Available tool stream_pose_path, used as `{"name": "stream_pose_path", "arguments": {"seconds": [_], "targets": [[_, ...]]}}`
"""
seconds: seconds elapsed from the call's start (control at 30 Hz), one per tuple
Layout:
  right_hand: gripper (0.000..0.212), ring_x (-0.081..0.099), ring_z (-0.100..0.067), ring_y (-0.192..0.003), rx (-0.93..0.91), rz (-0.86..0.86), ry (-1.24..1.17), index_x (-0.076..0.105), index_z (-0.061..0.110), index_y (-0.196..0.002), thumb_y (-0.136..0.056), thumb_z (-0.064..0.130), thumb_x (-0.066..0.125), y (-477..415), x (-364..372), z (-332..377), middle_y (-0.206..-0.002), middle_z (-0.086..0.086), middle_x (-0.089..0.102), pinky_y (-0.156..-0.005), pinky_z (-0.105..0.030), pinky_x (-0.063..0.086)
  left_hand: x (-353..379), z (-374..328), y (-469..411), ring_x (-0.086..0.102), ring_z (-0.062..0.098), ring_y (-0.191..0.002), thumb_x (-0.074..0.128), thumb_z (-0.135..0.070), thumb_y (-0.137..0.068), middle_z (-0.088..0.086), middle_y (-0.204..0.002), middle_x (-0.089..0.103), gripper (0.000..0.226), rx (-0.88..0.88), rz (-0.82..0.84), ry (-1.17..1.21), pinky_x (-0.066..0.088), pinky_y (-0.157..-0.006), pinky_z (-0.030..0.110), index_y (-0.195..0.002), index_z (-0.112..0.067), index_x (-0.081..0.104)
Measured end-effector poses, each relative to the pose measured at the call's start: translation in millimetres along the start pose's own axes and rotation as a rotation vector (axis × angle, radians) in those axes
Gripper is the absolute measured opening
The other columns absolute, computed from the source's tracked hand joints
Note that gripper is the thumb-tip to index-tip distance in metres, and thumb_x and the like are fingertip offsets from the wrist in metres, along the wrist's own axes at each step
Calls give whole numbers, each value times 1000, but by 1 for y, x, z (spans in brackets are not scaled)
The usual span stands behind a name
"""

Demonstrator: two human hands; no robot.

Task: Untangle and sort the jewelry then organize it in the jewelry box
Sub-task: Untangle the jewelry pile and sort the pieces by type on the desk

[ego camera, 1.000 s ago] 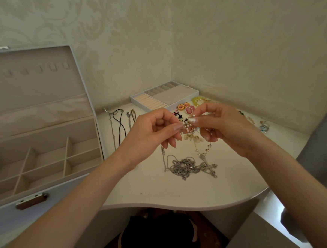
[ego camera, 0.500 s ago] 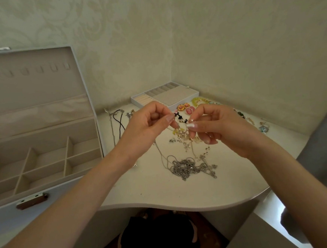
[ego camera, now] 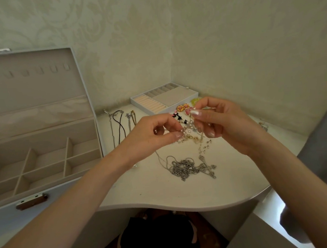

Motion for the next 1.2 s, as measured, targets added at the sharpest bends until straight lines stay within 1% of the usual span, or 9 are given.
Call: {"name": "stream_pose_path", "arguments": {"seconds": [0.1, 0.2, 0.33, 0.43, 0.57, 0.73, 0.97, 1.13, 1.2], "targets": [[16, 38, -9, -45, -26, -30, -26, 57, 13, -80, -74, 20, 71, -2, -4, 0, -50, 4, 49, -48, -20, 31, -4, 0, 0, 38, 12, -61, 69, -18, -83, -17, -64, 58, 2, 7, -32, 32, 34, -61, 17, -84, -19, 69], [16, 46, -9, -47, -30, -54, -48, 57, 12, -81, -71, 21, 66, -2, -8, -1, -48, 6, 47, -56, -23, 40, -8, -1, -1, 44, 26, -68, 71, -23, -81, 6, -78, 66, 3, 30, -69, 69, 39, -71, 31, -83, -20, 70], [15, 51, -14, -43, -6, -1, -64, 56, 10, -81, -73, 20, 65, -3, -1, -1, -50, 3, 46, -44, -21, 42, -7, -4, -2, 48, 21, -71, 69, -15, -83, 27, -89, 63, 2, 38, -63, 97, 41, -71, 23, -83, -17, 69], [17, 48, -13, -42, -11, 13, 6, 57, 10, -82, -74, 21, 66, -2, 4, -1, -60, -1, 56, -41, -20, 36, -6, -4, -3, 51, 19, -74, 68, -11, -84, 19, -86, 64, 5, 52, -62, 108, 42, -73, 25, -84, -14, 65], [18, 43, -12, -43, -14, 9, 42, 58, 7, -86, -78, 21, 66, -2, 4, -1, -71, -2, 65, -42, -18, 31, -7, -2, -3, 40, 7, -61, 63, -8, -85, -18, -65, 55, 9, 28, -68, 65, 36, -60, 10, -81, -17, 61], [9, 42, -11, -44, -52, 4, 51, 59, 11, -81, -81, 18, 65, -1, 4, 4, -73, -3, 68, -43, -17, 30, -4, 0, -4, 52, 16, -72, 61, -2, -83, -3, -78, 66, 15, 10, -53, 80, 44, -67, 17, -80, -16, 58], [13, 55, -16, -56, -76, -3, -1, 58, 12, -81, -80, 19, 69, -2, 3, 7, -67, -7, 67, -51, -22, 38, 1, -7, -2, 34, 3, -52, 69, -5, -82, -23, -60, 56, 16, 47, -12, 56, 34, -53, 9, -82, -19, 60], [15, 43, -12, -42, -53, -30, 38, 58, 12, -79, -76, 25, 66, 0, 2, 7, -52, 0, 54, -42, -17, 32, -3, -5, -3, 53, 17, -70, 66, -11, -84, -4, -71, 64, 7, 51, -64, 92, 44, -70, 23, -79, -14, 63], [18, 39, -10, -41, -34, -13, 103, 60, 12, -82, -74, 26, 68, 1, 3, 5, -51, 3, 51, -41, -16, 29, -3, -9, -3, 56, 9, -68, 62, -10, -88, -6, -67, 64, 10, 77, -67, 101, 43, -68, 15, -78, -12, 63]]}}
Point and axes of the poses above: each hand's wrist, its own y-axis away from the middle knuckle, its own x-axis out of the palm, z = x × y, the point moved 10 cm from there along -y, towards the middle knuckle
